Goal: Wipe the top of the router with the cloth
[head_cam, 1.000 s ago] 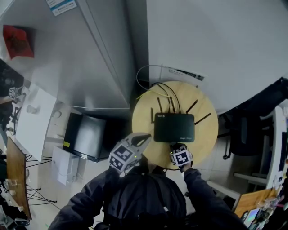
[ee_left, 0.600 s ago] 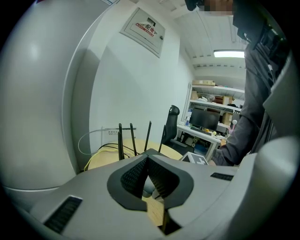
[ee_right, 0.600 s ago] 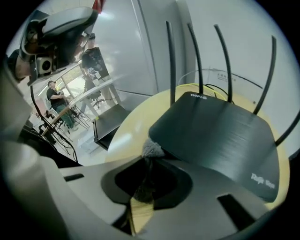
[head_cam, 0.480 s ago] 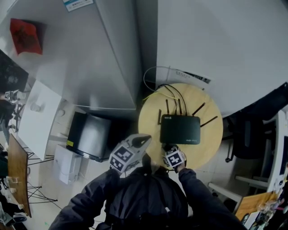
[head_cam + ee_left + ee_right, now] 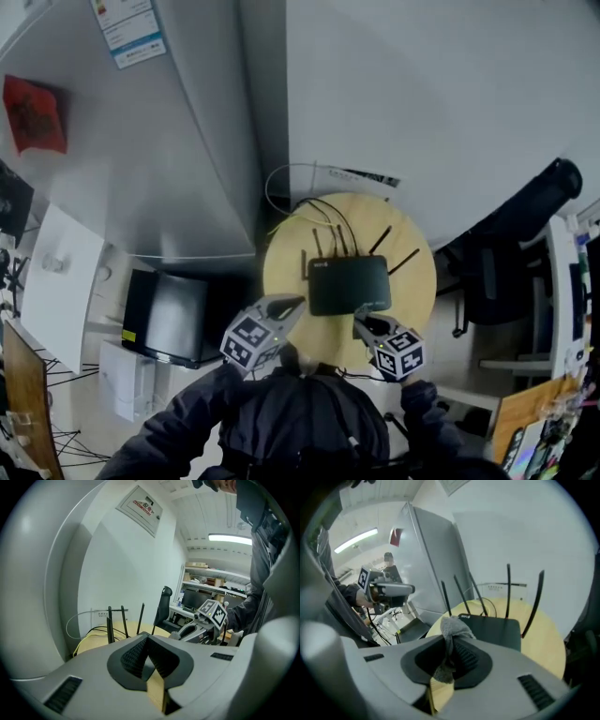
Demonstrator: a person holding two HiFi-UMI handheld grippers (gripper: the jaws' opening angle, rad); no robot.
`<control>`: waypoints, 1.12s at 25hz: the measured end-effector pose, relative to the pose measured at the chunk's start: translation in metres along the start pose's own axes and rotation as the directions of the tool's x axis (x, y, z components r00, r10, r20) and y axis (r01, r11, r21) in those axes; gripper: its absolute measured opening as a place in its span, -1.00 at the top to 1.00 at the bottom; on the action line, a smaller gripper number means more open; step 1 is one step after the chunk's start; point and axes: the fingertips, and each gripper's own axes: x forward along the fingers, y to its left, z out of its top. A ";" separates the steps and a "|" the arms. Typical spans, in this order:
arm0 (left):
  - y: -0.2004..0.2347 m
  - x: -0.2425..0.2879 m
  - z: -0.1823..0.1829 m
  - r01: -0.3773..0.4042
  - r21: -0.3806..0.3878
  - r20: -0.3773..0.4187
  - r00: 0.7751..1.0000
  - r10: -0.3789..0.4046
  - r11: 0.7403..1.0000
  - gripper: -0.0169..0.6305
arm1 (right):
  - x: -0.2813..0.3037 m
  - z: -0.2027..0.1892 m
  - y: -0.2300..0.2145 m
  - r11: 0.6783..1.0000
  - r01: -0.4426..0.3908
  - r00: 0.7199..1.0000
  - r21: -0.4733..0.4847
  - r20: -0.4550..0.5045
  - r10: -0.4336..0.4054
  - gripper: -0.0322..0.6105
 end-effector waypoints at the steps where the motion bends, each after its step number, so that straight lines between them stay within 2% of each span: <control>1: -0.001 0.003 0.005 0.008 -0.002 0.004 1.000 -0.008 1.000 0.97 | -0.014 0.009 -0.002 1.000 0.010 1.000 0.006 0.029 -0.010 0.68; 5: -0.009 0.015 0.033 0.046 0.011 0.043 0.998 -0.047 0.999 0.97 | -0.058 0.048 -0.007 0.998 0.049 0.988 0.027 0.144 -0.053 0.68; 10: -0.018 0.027 0.056 0.071 0.070 0.057 0.996 -0.075 0.995 0.97 | -0.083 0.100 0.008 0.999 0.037 0.962 0.012 0.271 -0.039 0.68; 16: -0.028 0.028 0.062 0.084 0.085 0.066 0.994 -0.089 0.993 0.97 | -0.084 0.116 0.023 0.999 0.035 0.953 -0.028 0.301 -0.025 0.68; 28: -0.035 0.027 0.060 0.084 0.086 0.064 0.994 -0.089 0.993 0.97 | -0.084 0.118 0.033 0.998 0.023 0.955 -0.067 0.296 -0.002 0.69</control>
